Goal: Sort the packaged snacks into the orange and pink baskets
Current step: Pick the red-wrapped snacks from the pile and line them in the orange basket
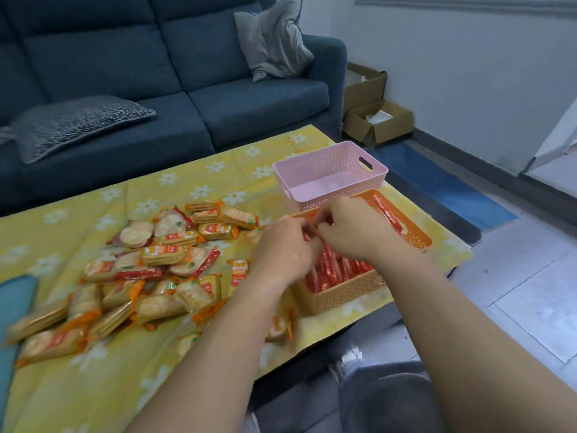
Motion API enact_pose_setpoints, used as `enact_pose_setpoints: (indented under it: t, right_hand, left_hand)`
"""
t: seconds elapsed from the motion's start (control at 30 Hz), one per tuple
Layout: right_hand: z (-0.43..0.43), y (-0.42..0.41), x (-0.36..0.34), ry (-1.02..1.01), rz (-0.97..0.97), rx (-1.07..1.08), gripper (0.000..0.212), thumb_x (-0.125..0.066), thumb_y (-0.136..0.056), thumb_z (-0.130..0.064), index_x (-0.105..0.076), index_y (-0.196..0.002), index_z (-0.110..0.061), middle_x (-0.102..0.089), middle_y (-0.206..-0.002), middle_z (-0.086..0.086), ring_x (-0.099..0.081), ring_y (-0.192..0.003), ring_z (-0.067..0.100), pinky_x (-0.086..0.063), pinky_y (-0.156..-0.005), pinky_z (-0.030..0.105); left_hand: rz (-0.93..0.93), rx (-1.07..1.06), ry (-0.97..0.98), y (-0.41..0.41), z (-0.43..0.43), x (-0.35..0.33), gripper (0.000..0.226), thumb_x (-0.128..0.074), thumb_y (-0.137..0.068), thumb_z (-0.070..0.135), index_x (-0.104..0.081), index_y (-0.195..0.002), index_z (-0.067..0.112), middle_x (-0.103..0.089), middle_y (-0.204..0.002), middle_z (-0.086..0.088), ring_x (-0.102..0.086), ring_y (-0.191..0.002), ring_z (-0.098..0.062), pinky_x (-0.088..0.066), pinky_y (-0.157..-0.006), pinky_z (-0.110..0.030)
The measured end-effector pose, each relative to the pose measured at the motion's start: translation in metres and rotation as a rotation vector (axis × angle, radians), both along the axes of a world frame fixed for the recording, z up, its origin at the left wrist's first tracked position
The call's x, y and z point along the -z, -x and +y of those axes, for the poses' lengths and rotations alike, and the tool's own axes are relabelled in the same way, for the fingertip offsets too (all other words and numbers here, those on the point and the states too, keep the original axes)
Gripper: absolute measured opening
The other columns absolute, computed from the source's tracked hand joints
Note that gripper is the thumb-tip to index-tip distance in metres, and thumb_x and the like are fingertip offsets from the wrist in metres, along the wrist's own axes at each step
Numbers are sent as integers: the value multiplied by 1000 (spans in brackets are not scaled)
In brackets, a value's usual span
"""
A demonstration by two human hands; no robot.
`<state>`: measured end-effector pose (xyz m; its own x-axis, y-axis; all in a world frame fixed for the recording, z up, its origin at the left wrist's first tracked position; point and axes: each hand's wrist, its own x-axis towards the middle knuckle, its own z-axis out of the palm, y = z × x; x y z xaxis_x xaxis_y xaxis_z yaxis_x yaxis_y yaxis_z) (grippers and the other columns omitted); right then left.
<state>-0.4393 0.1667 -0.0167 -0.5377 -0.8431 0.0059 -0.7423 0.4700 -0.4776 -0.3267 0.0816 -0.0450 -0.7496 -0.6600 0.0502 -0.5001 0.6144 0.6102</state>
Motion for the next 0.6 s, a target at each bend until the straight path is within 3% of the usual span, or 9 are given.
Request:
enact_pose_setpoints:
  t: [0.1,0.2,0.43,0.6]
  right_hand:
    - [-31,-43,5,82,-83,-98,27,-55,-82,-12,-79,-90,-20,-77,-96,7,-68,-92,27,-57,-82,37]
    - [-63,-77,15,86,-166,-146,32,-52,-84,-3,-78,-92,-20,-77,-101,7,-69,-98,25,-51,-82,27]
    - [-124,-130,47,-146,-193,-310,49,-46,-91,2,-62,-136,-11,-60,-140,10,-54,-131,27,-45,-102,32]
    - [-175,-135,78,-196,-157,-242,44,-47,-97,-12,-59,-139,-15,-54,-147,12,-51,-133,31,-45,-104,35]
  left_hand:
    - [-52,-143,2,-52,-24,3,8,-62,-89,30,-70,-86,30,-74,-101,-3,-66,-98,-27,-53,-81,-39]
    - [-170,-260,13,-105,-54,14,19,-59,-87,19,-66,-78,34,-74,-102,0,-67,-100,-25,-55,-86,-40]
    - [-192,-548,12,-212,-124,25,28,-60,-87,14,-64,-73,38,-75,-101,2,-68,-99,-25,-54,-88,-37]
    - [-25,-625,-13,-240,-167,37,16,-63,-92,18,-70,-101,28,-73,-105,4,-67,-101,-22,-53,-90,-37]
